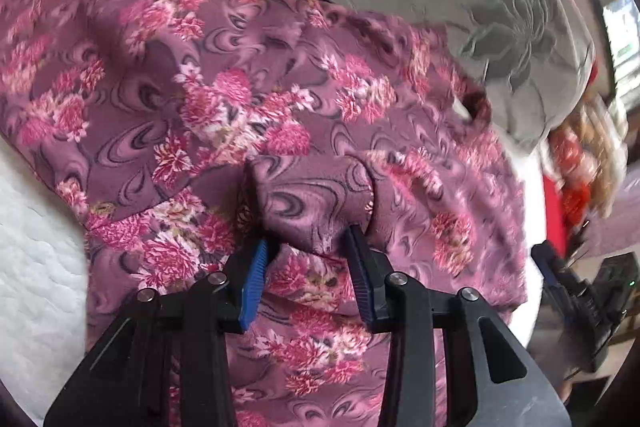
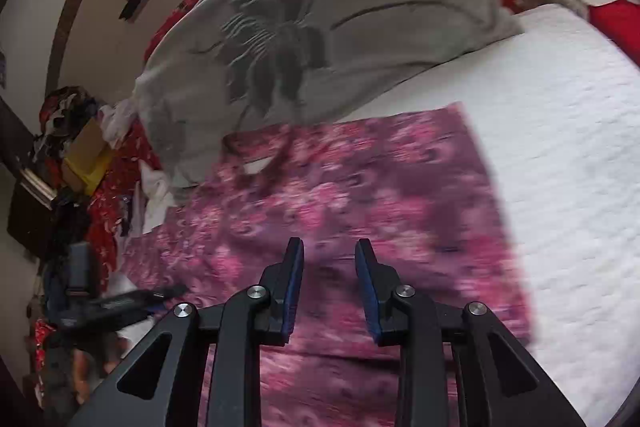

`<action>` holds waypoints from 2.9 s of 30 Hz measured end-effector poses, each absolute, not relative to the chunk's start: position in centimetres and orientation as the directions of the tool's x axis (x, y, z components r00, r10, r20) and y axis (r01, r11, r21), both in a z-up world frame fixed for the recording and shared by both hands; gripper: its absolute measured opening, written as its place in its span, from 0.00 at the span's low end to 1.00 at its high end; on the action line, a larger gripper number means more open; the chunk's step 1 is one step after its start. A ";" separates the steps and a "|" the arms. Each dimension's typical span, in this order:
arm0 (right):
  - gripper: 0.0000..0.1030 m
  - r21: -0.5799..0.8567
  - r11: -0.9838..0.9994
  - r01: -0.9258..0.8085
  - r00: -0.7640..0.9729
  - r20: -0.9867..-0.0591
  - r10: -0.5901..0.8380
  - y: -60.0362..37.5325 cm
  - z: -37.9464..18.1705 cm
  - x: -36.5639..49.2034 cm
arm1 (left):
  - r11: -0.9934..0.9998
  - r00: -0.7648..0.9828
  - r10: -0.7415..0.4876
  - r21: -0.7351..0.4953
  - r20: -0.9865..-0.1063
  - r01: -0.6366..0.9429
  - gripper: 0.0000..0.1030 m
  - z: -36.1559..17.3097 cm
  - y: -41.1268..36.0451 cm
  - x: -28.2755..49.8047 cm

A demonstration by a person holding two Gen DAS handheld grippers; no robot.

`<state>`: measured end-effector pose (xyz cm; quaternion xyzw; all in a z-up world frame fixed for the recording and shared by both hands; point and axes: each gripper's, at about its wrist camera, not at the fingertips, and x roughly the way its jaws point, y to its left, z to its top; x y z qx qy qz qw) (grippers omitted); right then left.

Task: Fold small clothes

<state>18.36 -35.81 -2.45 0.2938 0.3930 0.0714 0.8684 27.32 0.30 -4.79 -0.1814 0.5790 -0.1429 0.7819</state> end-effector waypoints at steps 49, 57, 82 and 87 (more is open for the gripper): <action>0.75 0.225 0.973 0.038 0.705 -0.696 0.134 -23.1 -3.9 22.7 | 0.728 0.660 -0.392 -0.655 -0.641 -0.203 0.03 6.6 20.5 33.2; 0.86 0.097 0.977 0.188 0.605 -0.795 -0.037 -29.5 -5.8 22.6 | 0.753 0.614 -0.471 -0.651 -0.634 -0.094 0.03 8.2 12.4 31.4; 1.00 0.142 0.988 0.066 0.689 -0.722 0.058 -30.5 -8.1 20.3 | 0.859 0.289 -0.499 -0.511 -0.817 0.041 0.04 -3.0 -10.1 27.9; 1.00 0.126 0.990 0.068 0.686 -0.727 0.046 -30.3 -8.2 20.3 | 0.843 0.229 -0.530 -0.536 -0.817 0.038 0.12 -4.2 -9.1 26.9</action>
